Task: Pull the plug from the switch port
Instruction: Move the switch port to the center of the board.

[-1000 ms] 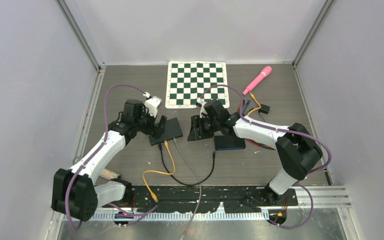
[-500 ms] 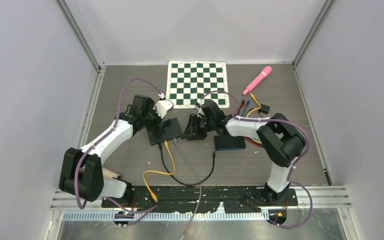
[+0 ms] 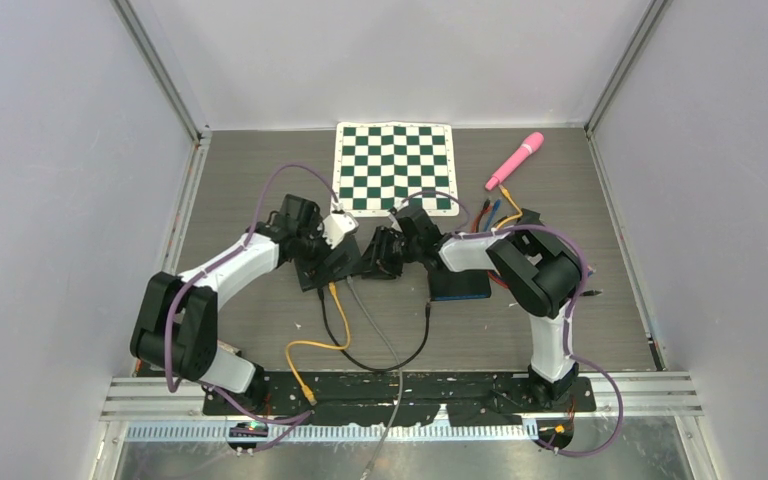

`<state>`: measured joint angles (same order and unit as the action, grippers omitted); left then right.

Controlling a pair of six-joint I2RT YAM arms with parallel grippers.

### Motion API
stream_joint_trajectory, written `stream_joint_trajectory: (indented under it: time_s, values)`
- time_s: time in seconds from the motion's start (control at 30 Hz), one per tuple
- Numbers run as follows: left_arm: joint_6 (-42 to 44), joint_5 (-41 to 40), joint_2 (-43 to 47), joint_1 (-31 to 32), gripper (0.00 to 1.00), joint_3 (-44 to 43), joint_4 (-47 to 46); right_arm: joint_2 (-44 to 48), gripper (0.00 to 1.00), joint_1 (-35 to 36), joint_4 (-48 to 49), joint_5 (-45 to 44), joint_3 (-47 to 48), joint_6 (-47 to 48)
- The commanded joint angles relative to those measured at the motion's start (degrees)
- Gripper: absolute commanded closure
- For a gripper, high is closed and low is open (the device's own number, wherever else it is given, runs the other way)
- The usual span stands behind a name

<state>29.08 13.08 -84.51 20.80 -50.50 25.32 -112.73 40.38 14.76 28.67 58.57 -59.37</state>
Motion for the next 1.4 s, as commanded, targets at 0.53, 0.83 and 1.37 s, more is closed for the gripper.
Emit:
stream_joint_trajectory:
  time_s: [0.53, 0.83, 1.37]
  values:
    - [-1.3, 0.4, -5.2, 2.8, 0.07, -4.6, 0.2, -2.2, 0.63, 2.6, 4.2, -2.5, 0.8, -3.0]
    - [0.6, -1.8, -7.6, 4.9, 0.12, -4.8, 2.8, -3.9, 0.65, 3.6, 7.6, -4.0, 0.2, -5.1]
    - [1.5, 2.0, -8.3, 5.0, 0.26, -4.7, 3.8, -5.9, 0.69, 3.7, 11.4, -6.9, -0.4, -7.4]
